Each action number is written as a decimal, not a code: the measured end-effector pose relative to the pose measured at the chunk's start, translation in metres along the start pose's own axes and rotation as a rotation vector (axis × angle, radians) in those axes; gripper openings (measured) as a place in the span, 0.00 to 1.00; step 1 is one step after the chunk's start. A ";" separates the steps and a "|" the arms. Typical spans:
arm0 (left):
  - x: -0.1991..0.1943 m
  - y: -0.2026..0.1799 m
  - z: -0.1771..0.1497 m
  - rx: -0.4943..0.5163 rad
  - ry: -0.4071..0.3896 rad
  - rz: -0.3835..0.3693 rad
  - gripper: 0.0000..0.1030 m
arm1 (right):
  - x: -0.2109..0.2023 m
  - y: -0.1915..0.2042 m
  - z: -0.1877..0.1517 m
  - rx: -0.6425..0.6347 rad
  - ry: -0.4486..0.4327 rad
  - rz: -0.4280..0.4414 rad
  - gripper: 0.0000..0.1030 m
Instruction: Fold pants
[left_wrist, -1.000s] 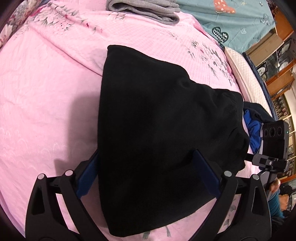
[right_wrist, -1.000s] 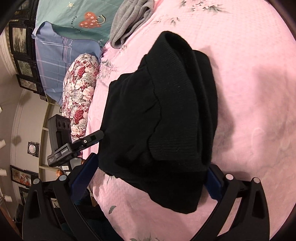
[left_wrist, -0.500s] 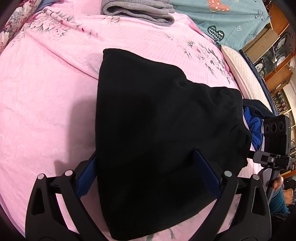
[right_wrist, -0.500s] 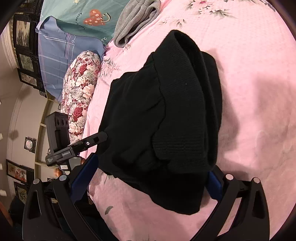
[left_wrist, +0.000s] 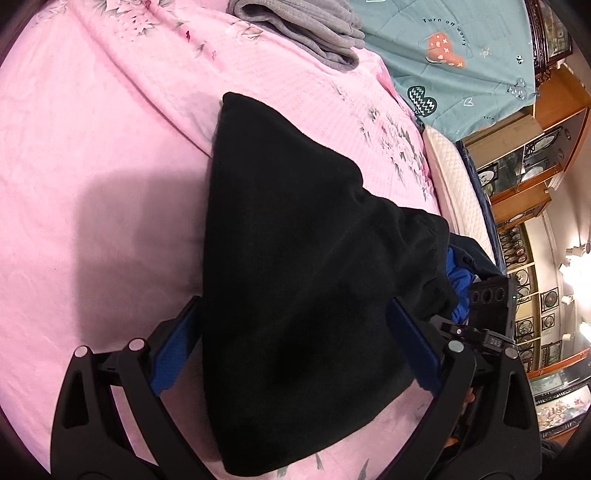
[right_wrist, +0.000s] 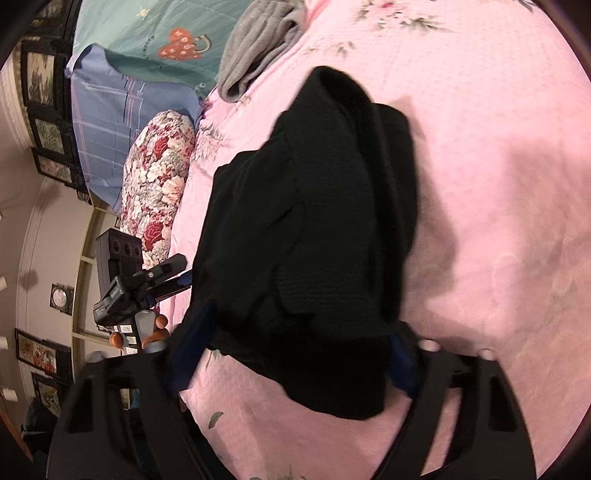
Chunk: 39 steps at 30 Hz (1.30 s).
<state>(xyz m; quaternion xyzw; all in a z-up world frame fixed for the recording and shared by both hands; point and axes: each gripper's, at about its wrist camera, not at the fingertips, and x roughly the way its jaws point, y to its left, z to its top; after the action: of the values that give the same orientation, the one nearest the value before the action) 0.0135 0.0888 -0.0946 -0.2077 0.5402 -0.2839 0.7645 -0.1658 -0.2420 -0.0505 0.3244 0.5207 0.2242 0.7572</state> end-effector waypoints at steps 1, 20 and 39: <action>0.000 0.001 0.000 -0.001 0.001 -0.007 0.96 | -0.001 -0.006 0.000 0.022 0.001 0.013 0.56; 0.005 -0.012 -0.015 -0.017 -0.001 -0.028 0.98 | -0.008 -0.048 0.007 0.183 -0.027 0.206 0.27; 0.015 0.000 -0.008 -0.044 0.009 -0.056 0.31 | -0.002 -0.020 0.007 0.030 -0.010 0.052 0.46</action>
<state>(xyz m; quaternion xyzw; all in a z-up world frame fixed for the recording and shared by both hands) 0.0101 0.0792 -0.1074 -0.2382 0.5437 -0.2942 0.7490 -0.1599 -0.2585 -0.0618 0.3503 0.5118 0.2343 0.7487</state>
